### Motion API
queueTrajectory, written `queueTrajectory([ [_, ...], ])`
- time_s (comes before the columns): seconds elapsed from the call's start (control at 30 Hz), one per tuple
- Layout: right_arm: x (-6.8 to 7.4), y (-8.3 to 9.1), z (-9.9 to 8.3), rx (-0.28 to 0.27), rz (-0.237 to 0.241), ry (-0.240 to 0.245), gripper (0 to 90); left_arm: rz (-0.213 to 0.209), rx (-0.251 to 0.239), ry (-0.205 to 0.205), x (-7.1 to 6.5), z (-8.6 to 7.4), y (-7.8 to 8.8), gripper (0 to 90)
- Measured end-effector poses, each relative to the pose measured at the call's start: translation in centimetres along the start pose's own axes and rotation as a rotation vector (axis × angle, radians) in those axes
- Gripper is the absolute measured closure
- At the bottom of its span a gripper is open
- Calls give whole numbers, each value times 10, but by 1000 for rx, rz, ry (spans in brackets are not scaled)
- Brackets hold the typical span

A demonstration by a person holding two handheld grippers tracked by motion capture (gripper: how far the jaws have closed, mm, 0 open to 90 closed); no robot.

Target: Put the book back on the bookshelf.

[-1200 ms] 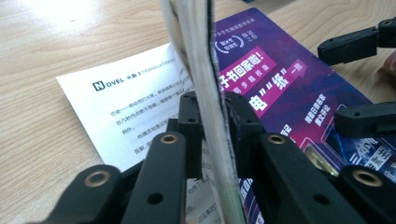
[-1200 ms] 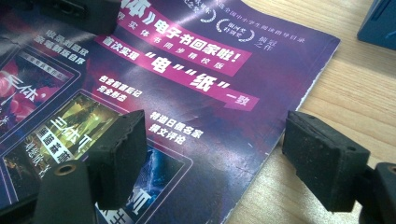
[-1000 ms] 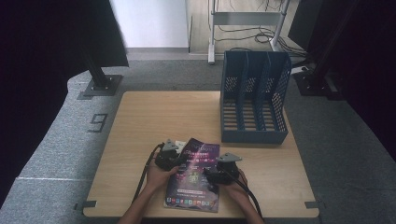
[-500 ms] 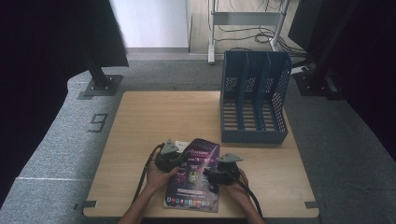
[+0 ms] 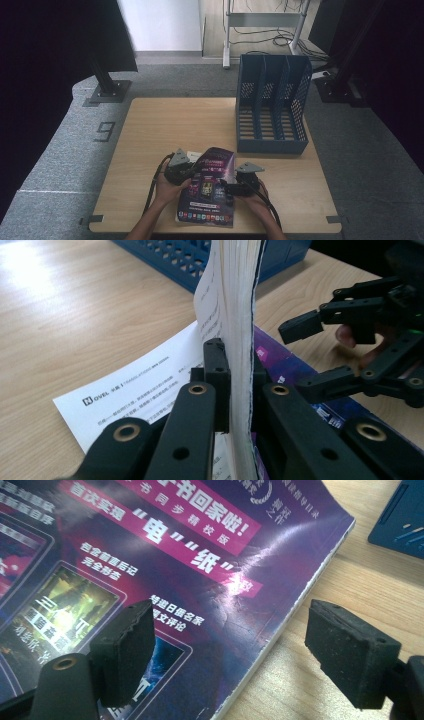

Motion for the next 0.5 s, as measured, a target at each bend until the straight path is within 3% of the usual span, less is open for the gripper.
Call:
queueTrajectory([
  [0.37, -2, 1, 8, -9, 26, 5, 187, -24, -42, -5, -3, 9, 12, 871],
  [0.5, -3, 3, 15, -9, 53, -18, 182, -30, -60, -13, -5, 12, 16, 871],
])
Point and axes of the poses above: each handheld gripper's, and its own axes: y roughly backward along the jaws, z roughly out of its top, x roughly to its left, the point moved 2 cm from there along -y, roughly forward along the jaws, and after that the axes turned 11 degrees about -y, right-handed, at the moved point
